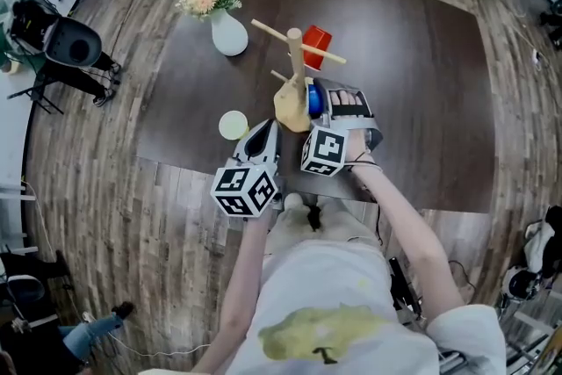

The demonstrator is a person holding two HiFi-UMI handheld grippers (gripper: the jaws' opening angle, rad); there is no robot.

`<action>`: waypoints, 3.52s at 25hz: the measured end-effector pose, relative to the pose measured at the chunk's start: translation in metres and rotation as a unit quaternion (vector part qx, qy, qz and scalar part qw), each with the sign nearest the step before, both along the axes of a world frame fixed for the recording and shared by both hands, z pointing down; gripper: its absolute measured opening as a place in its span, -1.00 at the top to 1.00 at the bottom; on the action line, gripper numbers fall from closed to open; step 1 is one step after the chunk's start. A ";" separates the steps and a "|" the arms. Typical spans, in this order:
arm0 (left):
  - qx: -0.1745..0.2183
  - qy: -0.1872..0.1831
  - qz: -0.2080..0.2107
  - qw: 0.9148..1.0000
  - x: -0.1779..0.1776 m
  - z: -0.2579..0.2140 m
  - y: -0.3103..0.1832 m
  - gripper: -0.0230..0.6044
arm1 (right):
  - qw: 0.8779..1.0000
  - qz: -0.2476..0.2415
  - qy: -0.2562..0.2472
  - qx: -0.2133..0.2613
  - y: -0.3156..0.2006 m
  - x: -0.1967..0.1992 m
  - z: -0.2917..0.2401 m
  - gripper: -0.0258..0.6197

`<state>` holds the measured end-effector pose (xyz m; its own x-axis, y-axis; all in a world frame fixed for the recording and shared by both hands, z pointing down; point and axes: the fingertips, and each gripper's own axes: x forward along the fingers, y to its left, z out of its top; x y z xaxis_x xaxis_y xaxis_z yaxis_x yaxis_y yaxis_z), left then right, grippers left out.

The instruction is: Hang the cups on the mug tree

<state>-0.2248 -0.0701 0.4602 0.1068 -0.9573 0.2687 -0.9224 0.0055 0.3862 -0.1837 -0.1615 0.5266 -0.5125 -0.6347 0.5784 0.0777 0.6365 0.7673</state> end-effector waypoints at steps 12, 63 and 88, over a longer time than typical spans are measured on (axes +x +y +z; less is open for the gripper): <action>0.003 0.005 0.034 0.999 -0.008 0.002 0.001 0.85 | 1.000 0.022 0.011 0.006 0.005 0.003 0.004 -0.23; -0.011 -0.005 -0.076 0.997 -0.062 0.007 0.087 0.85 | 0.860 0.082 -0.370 -0.342 0.106 -0.028 -0.027 0.85; -0.061 0.006 -0.031 0.998 -0.149 0.047 0.088 0.85 | 0.845 0.100 -0.340 -0.401 0.128 -0.137 0.049 0.01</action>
